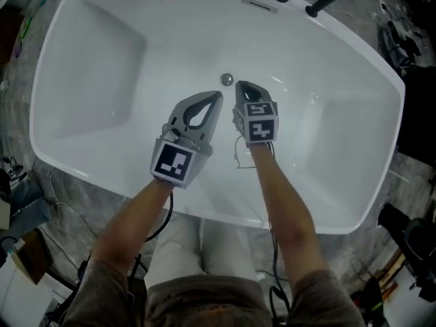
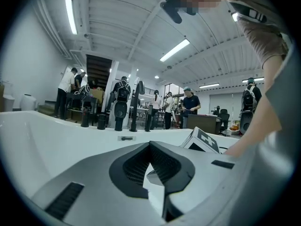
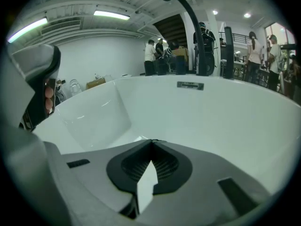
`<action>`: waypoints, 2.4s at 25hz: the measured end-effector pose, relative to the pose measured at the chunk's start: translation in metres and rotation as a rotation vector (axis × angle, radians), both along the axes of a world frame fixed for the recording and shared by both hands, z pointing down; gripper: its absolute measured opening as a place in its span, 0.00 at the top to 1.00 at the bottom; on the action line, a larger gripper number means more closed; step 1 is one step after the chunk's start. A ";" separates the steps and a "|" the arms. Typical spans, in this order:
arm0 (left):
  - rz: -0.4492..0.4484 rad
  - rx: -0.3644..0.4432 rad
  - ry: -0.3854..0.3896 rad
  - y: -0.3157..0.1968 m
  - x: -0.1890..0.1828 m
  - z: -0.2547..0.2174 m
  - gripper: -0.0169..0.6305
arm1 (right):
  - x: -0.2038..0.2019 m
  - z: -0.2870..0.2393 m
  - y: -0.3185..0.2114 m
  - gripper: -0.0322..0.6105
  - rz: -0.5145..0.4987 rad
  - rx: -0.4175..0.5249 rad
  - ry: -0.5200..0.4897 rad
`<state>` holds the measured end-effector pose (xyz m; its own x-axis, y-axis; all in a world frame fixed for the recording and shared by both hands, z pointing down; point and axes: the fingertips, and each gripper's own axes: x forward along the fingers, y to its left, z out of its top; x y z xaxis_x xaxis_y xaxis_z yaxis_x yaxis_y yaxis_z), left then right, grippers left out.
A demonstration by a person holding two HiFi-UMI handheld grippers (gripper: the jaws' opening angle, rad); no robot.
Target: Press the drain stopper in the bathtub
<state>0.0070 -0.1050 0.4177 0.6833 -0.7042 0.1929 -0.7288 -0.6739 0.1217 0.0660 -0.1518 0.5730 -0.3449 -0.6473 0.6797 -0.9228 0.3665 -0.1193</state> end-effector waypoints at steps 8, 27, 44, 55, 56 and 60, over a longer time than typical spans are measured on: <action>-0.024 -0.001 0.001 0.036 -0.008 -0.084 0.97 | -0.017 -0.112 0.040 0.95 -0.012 0.058 -0.058; -0.015 0.032 0.022 0.118 -0.021 -0.261 0.97 | -0.053 -0.347 0.129 0.95 -0.076 0.230 -0.183; 0.149 0.061 -0.002 0.186 -0.022 -0.331 0.97 | -0.061 -0.460 0.229 0.95 -0.232 0.390 -0.253; 0.216 0.125 -0.005 0.198 -0.022 -0.354 0.97 | -0.050 -0.519 0.256 0.95 -0.304 0.608 -0.334; 0.216 0.132 -0.007 0.198 -0.022 -0.357 0.97 | -0.051 -0.522 0.258 0.95 -0.310 0.616 -0.347; 0.217 0.159 -0.013 0.195 -0.022 -0.358 0.97 | -0.056 -0.522 0.260 0.95 -0.330 0.639 -0.364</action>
<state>-0.0149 0.0898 0.0593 0.8199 -0.5634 0.1011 -0.5657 -0.8245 -0.0070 0.0100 0.1080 0.0508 -0.7146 -0.6992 0.0207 -0.6988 0.7122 -0.0674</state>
